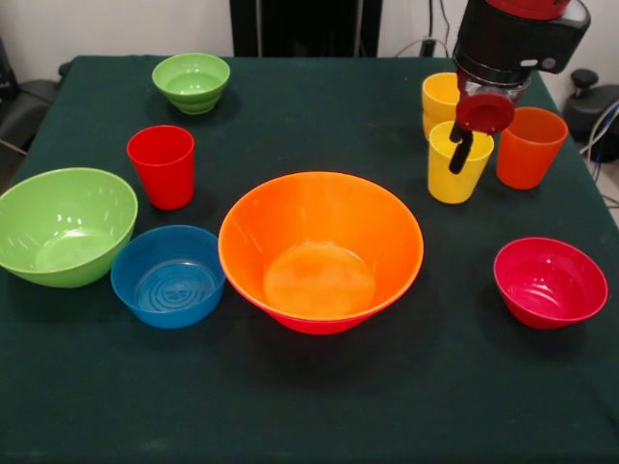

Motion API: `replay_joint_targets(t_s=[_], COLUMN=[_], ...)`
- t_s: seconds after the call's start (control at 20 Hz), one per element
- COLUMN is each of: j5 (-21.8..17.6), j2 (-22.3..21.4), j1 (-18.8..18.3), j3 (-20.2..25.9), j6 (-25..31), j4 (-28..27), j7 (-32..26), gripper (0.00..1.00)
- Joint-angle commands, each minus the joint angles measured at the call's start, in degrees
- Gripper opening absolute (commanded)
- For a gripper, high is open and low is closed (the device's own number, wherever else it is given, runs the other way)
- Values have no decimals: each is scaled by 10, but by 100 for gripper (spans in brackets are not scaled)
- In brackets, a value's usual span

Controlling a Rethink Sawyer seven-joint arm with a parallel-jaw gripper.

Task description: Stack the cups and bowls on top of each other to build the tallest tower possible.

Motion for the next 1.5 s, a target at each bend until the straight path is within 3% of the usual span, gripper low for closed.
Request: replay_joint_targets(t_s=[0.05, 0.3, 1.0, 1.5], j5=[-16, -23, -11, -3], j2=[37, 50, 96, 99], j1=[-4, 0, 4, 16], j3=[63, 56, 66, 62], j6=[-29, -13, -39, -23], j4=[-15, -28, -57, -68], j7=[11, 9, 17, 30], gripper=[100, 100, 100, 100])
